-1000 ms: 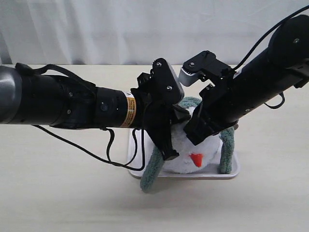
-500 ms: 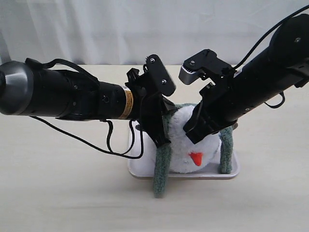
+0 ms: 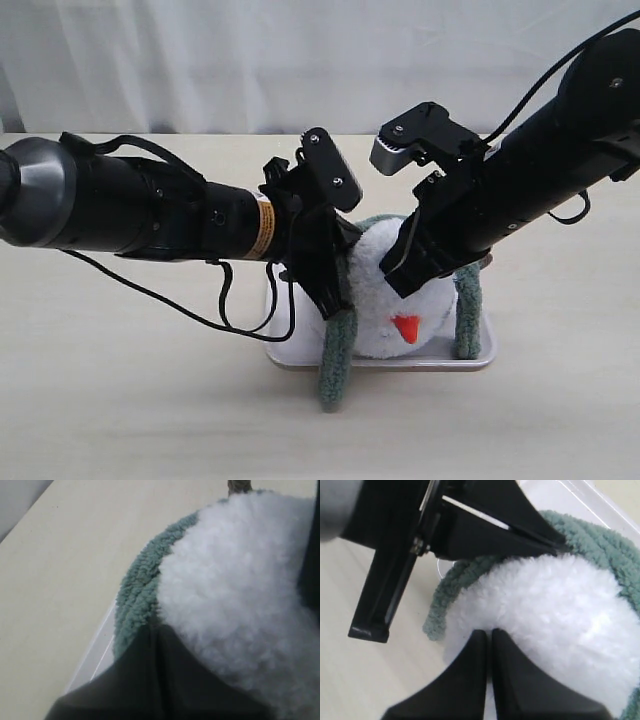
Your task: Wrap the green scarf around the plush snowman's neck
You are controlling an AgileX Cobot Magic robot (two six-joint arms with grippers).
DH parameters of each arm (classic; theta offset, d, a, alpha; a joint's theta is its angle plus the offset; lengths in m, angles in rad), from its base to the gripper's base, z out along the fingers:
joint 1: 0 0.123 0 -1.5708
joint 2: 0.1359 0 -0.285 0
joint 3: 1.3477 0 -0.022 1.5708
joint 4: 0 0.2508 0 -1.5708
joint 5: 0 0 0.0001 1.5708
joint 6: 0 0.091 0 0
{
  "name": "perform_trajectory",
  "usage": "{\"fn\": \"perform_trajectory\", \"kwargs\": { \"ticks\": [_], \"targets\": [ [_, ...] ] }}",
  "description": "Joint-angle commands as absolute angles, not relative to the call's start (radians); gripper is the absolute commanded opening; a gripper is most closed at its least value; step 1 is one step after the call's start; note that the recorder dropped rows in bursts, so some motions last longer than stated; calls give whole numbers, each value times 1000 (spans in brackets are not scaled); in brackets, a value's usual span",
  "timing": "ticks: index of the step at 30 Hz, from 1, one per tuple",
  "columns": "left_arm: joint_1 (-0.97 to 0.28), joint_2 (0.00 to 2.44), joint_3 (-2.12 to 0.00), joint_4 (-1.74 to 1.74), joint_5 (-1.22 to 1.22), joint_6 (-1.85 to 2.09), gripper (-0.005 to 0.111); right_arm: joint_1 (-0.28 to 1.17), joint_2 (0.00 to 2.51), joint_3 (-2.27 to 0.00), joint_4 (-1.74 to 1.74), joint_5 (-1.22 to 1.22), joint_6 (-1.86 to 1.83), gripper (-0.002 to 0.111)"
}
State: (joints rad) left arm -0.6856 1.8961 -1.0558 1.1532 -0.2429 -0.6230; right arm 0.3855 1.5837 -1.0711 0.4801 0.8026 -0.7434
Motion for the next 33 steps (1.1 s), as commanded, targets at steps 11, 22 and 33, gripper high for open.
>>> {"fn": "perform_trajectory", "kwargs": {
  "ticks": [11,22,33],
  "targets": [
    [-686,1897,-1048,1168,-271,-661,0,386,1588,-1063,459,814,-752,4],
    [-686,1782,-1030,1166,-253,-712,0,386,1588,-1063,459,801,-752,4],
    [-686,1618,-875,1166,-250,-760,0,386,1580,-1096,459,671,-743,4]
  ]
}}
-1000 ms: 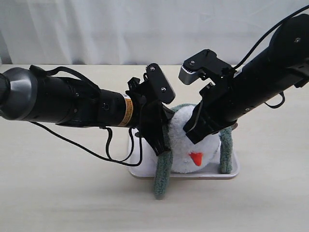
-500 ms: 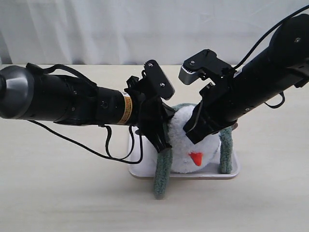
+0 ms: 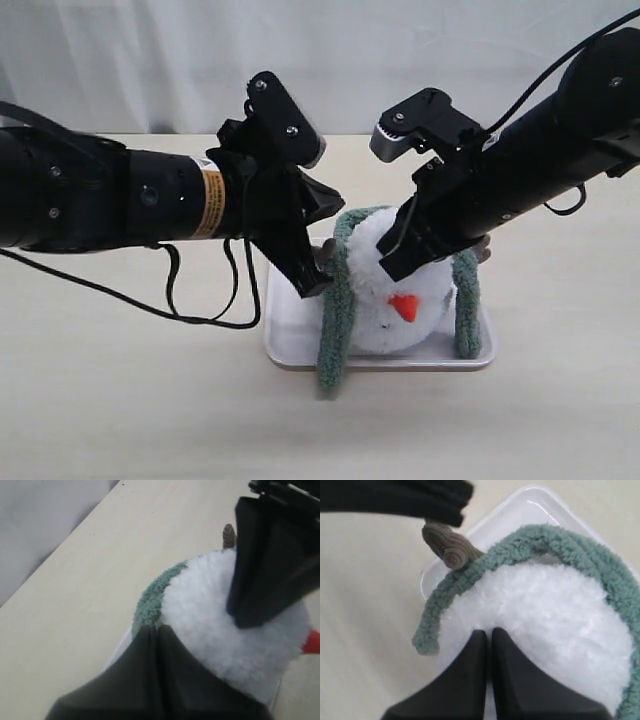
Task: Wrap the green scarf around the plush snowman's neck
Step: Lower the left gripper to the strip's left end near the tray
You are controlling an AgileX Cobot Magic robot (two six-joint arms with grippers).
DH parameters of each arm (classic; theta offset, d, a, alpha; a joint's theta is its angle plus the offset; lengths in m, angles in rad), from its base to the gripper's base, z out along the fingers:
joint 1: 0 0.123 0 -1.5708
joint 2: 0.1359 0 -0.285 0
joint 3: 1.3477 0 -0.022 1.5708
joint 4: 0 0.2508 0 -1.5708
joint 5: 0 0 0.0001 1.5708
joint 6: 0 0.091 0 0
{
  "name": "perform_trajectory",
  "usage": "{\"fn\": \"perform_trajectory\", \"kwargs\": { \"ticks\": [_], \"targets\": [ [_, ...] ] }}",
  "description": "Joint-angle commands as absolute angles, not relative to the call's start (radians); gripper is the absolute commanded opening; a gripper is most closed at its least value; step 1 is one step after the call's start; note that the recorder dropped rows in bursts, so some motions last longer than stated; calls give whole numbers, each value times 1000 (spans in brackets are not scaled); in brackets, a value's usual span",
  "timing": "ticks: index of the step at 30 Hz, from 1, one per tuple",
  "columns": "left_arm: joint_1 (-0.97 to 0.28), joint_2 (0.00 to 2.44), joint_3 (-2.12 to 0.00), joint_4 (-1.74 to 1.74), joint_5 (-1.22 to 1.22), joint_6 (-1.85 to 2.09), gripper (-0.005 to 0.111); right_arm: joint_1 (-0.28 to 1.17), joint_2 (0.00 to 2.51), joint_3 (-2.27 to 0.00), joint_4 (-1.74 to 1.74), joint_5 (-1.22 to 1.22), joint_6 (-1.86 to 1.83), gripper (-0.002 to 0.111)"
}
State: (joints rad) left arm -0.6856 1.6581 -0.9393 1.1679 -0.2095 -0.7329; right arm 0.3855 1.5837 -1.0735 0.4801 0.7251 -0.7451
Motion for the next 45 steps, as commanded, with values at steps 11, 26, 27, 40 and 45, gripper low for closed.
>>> {"fn": "perform_trajectory", "kwargs": {
  "ticks": [11,26,27,40,45],
  "targets": [
    [-686,1614,-726,1147,-287,-783,0,386,1496,-1135,490,625,-748,23],
    [-686,1797,-763,937,-450,-647,51,386,1454,-1122,384,687,-544,45],
    [-686,1799,-763,937,-471,-641,51,386,1459,-1122,384,687,-544,45],
    [-686,1884,-763,853,-575,-619,23,386,1474,-1122,384,674,-544,45],
    [-686,1890,-763,855,-670,-619,6,386,1522,-1122,384,655,-544,45]
  ]
}}
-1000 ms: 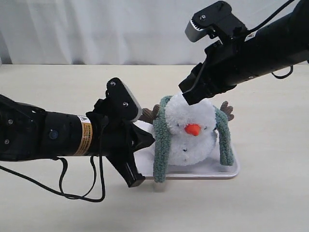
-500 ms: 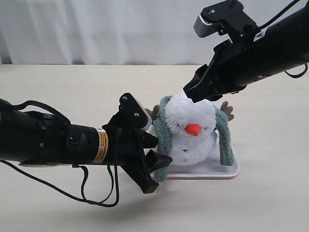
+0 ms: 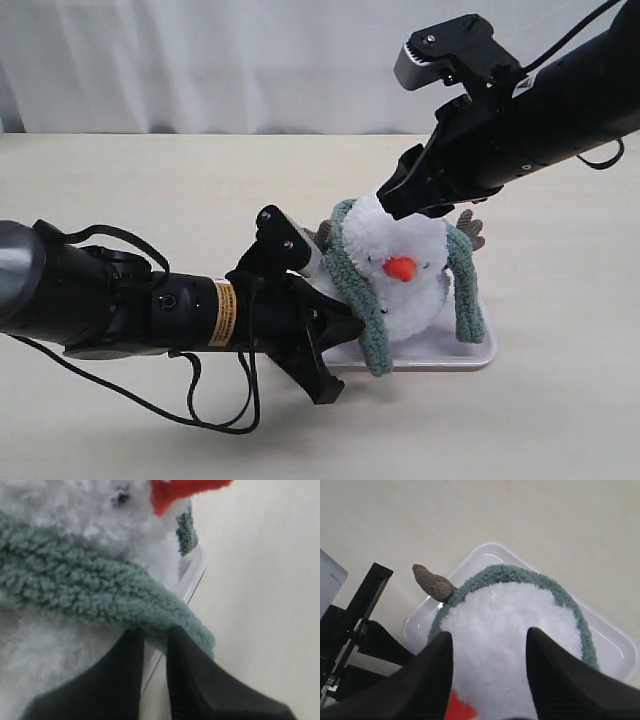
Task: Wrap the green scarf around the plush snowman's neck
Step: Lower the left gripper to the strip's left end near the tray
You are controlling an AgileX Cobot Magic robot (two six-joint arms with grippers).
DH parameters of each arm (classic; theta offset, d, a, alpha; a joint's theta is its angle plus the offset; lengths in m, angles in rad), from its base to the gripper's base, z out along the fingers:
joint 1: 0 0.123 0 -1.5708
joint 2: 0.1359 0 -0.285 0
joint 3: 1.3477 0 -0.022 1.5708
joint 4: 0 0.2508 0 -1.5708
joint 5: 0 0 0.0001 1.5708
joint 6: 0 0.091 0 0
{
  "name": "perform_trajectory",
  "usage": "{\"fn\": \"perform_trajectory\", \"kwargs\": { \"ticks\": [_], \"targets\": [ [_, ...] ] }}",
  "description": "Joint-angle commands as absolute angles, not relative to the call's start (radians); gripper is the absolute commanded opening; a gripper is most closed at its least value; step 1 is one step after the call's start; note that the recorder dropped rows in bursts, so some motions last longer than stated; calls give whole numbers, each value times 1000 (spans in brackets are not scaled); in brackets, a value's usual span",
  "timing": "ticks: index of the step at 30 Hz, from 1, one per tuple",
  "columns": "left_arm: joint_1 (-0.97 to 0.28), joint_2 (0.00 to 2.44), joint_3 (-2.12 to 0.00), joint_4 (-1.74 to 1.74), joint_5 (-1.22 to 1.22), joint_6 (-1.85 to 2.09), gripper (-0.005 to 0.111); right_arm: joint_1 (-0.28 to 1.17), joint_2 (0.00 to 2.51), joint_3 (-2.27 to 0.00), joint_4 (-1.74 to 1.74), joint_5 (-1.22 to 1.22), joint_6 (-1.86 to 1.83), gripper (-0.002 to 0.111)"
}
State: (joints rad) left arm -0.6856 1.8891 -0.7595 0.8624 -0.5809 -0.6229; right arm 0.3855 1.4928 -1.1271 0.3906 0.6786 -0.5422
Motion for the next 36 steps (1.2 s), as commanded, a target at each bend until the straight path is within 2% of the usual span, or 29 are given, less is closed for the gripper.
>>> {"fn": "perform_trajectory", "kwargs": {
  "ticks": [1,7,15,20,22,23,29,32,36],
  "targets": [
    [-686,1890,-763,857,-690,-622,2,386,1526,-1122,384,642,-544,45],
    [-686,1892,-759,884,-642,-632,0,386,1533,-1122,384,576,-544,39],
    [-686,1892,-759,1076,-657,-760,0,386,1544,-1122,384,599,-544,39],
    [-686,1892,-761,1014,-644,-762,0,386,1544,-1122,362,605,-544,39],
    [-686,1892,-772,984,-594,-760,8,386,1544,-1122,349,607,-536,39],
    [-686,1892,-772,984,-590,-757,17,386,1544,-1122,349,607,-536,39],
    [-686,1892,-772,970,-590,-757,50,386,1544,-1122,349,607,-536,39],
    [-686,1892,-772,936,-590,-757,57,386,1544,-1122,349,607,-536,39],
    [-686,1892,-772,874,-647,-757,58,386,1544,-1122,349,607,-534,39]
  ]
}}
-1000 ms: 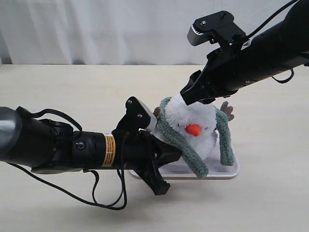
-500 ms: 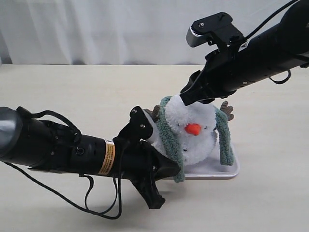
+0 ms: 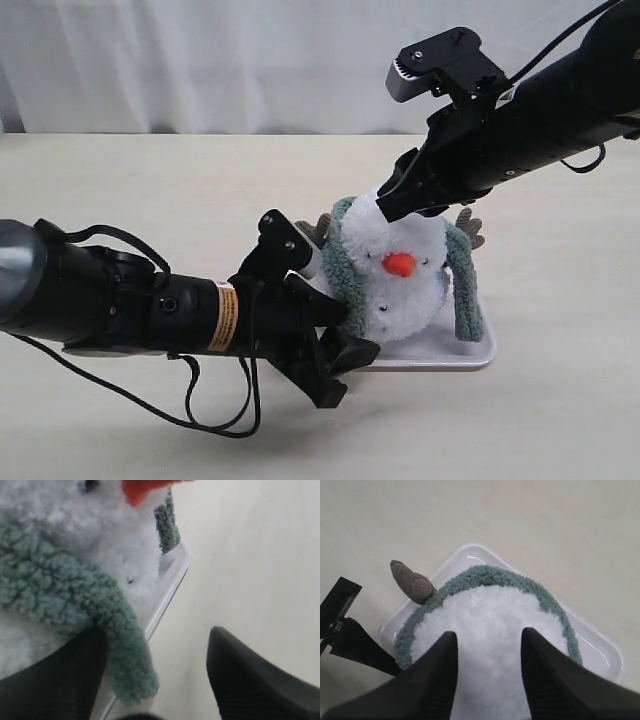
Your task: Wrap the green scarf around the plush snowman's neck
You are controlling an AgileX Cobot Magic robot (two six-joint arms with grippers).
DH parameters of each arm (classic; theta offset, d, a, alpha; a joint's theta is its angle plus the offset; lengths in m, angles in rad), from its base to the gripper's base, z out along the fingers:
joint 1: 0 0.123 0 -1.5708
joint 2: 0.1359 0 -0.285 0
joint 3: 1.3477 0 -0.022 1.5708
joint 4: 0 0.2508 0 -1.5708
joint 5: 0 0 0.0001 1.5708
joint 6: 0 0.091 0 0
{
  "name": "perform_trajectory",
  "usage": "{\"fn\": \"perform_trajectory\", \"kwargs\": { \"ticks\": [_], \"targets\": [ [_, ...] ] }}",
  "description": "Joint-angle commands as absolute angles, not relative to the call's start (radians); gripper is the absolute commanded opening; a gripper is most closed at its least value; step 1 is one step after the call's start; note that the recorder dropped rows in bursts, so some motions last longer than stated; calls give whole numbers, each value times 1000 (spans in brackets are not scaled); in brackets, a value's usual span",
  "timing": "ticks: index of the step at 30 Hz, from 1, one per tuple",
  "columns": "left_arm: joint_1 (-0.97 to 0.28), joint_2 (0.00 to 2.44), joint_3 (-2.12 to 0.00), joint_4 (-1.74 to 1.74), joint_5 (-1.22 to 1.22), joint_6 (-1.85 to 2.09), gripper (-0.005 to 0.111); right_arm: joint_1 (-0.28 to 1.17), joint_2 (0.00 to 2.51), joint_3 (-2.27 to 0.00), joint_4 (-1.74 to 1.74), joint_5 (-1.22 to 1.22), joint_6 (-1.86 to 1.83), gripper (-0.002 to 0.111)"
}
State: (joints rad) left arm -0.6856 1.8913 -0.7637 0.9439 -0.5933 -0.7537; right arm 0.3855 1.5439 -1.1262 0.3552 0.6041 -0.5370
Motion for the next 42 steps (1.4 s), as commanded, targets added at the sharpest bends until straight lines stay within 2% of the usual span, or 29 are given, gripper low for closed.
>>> {"fn": "perform_trajectory", "kwargs": {
  "ticks": [1,5,13,26,28,30,32,33,39,42],
  "targets": [
    [-686,1892,-772,850,-662,-757,58,386,1544,-1122,349,609,-529,39],
    [-686,1892,-772,762,-659,-757,58,386,1544,-1122,349,626,-526,39],
    [-686,1892,-770,776,-484,-770,58,386,1544,-1122,349,634,-526,39],
    [-686,1908,-770,766,-562,-808,56,386,1544,-1122,349,627,-526,39],
    [-686,1941,-771,766,-582,-806,45,386,1544,-1122,349,627,-526,39],
    [-686,1947,-771,790,-598,-806,29,386,1544,-1122,349,625,-526,39],
    [-686,1947,-771,800,-671,-806,5,386,1544,-1122,349,612,-526,39],
    [-686,1947,-771,800,-694,-806,0,386,1546,-1122,349,610,-526,39],
    [-686,1947,-771,882,-876,-871,0,386,1560,-1122,349,614,-516,39],
    [-686,1947,-771,885,-844,-891,0,386,1564,-1122,349,618,-511,39]
  ]
}}
